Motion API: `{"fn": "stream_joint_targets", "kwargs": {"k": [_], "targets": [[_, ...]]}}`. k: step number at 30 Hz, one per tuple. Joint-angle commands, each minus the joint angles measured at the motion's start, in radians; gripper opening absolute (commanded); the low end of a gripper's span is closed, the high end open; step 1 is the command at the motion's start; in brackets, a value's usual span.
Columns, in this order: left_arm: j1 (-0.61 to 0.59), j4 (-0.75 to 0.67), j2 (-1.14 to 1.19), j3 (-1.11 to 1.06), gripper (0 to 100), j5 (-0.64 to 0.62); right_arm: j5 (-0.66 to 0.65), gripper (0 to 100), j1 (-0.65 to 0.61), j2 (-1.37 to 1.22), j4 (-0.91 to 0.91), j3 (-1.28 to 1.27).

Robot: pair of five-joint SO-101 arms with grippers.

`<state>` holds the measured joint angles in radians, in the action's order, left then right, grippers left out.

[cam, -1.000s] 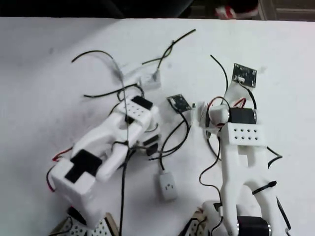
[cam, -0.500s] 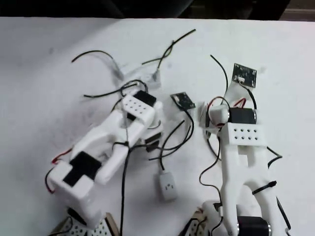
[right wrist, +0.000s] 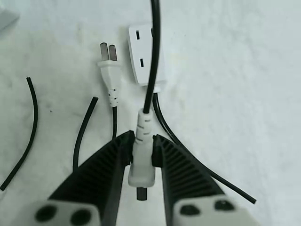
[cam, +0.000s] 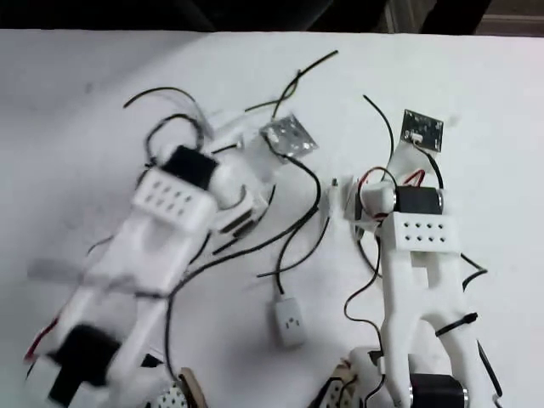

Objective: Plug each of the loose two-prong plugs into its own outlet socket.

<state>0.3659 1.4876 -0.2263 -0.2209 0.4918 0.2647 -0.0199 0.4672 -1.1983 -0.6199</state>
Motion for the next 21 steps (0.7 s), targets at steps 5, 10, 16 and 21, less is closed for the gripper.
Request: {"fn": "stream_joint_targets", "kwargs": {"k": [5, 10, 16, 21], "targets": [[-0.064, -0.023, -0.398, -0.138, 2, 0.002, -0.002, 1.7, 0.002, 0.036, 0.013, -0.017], [-0.125, -0.195, -0.549, -0.397, 2, 0.038, -0.002, 1.7, 0.002, 0.036, 0.013, -0.017], [-0.151, -0.405, -0.843, -0.684, 3, 0.044, -0.002, 1.7, 0.002, 0.036, 0.015, -0.018], [-0.151, -0.480, -1.050, -0.844, 7, 0.043, -0.002, 1.7, 0.001, 0.035, 0.015, -0.018]]}}
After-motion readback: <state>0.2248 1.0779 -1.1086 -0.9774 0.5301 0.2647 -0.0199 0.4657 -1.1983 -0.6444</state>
